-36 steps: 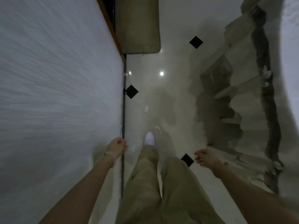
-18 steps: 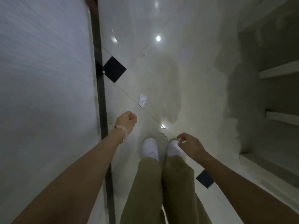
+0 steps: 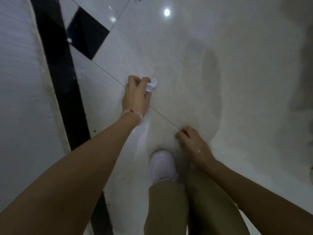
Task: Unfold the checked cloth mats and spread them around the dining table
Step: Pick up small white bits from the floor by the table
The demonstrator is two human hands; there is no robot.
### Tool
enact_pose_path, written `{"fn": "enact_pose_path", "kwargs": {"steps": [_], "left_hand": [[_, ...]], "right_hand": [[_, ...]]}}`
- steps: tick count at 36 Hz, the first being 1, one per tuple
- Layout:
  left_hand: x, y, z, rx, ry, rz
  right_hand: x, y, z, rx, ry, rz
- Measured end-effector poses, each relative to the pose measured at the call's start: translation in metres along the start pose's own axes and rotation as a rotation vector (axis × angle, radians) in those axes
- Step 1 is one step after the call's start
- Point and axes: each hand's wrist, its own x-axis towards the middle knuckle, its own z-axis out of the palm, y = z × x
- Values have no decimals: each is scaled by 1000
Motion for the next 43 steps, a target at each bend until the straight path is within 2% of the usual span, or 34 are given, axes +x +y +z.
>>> {"fn": "enact_pose_path", "kwargs": {"steps": [4, 6, 10, 13, 16, 23, 26, 30, 38, 41, 43], "left_hand": [[-1, 5, -1, -22, -1, 44], [-3, 6, -3, -10, -17, 11], [-17, 14, -16, -116, -45, -139], [-40, 28, -36, -237, -63, -261], [-72, 54, -68, -342, -125, -332], [-158, 165, -181, -527, -215, -453], [-198, 218, -239, -582, -246, -455], [-247, 287, -321, -656, -188, -463], [-331, 365, -451, -729, -125, -422], [-354, 386, -479, -747, -93, -377], [-365, 403, -487, -774, -132, -340]], "right_hand": [[-2, 12, -3, 91, 1, 5], [-1, 15, -12, 139, 13, 42], [-1, 15, -38, 302, 137, 300], [-5, 2, -83, 622, 242, 571], [-23, -22, -144, 960, 315, 686], [-102, -102, -296, 1320, 366, 666], [-146, -145, -361, 1385, 389, 627], [-209, -198, -432, 1452, 422, 589], [-342, -254, -519, 1508, 462, 634], [-383, -263, -542, 1635, 480, 617], [-405, -269, -555, 1741, 517, 561]]}}
